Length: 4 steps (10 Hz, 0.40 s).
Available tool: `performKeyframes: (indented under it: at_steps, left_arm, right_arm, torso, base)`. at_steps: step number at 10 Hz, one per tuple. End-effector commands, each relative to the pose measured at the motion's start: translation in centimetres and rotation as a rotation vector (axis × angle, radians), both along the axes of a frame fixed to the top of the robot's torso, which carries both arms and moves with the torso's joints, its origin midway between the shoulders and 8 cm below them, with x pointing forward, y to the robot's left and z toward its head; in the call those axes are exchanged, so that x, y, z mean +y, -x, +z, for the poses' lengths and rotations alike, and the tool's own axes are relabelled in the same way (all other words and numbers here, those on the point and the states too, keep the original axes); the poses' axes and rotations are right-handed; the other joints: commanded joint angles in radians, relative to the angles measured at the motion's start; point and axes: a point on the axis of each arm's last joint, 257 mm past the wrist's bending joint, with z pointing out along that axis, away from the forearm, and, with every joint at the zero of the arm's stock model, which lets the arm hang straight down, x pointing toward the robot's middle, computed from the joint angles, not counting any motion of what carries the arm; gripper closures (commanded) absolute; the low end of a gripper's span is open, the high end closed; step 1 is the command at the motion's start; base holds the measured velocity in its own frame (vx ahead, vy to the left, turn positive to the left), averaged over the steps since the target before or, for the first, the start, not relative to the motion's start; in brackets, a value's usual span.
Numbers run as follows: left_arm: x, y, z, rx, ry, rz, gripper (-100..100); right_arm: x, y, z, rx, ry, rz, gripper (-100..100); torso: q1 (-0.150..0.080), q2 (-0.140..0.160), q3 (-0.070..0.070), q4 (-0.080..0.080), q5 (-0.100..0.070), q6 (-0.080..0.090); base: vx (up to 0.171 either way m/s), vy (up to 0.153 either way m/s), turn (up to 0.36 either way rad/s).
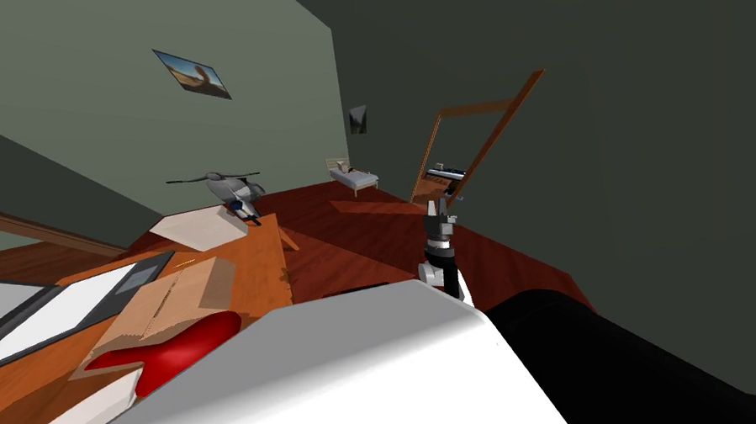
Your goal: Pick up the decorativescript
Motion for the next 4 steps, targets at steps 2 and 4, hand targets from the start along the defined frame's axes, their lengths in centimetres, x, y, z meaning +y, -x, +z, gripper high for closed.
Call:
performKeyframes:
  at_steps: [2,4]
  left_arm:
    - [0.88,0.96,1.66,0.012,-0.009,-0.026,100]
    - [0.70,0.71,1.43,0.013,-0.011,-0.030,0]
  right_arm:
    - [0.00,0.00,0.00,0.000,0.000,0.000,0]
    - [0.00,0.00,0.00,0.000,0.000,0.000,0]
  torso:
    - [-0.001,-0.001,0.000,0.000,-0.001,-0.003]
    - [-0.001,-0.001,-0.001,0.000,0.000,-0.003]
  base:
    - [0.033,-0.041,0.083]
    - [0.011,-0.016,0.010]
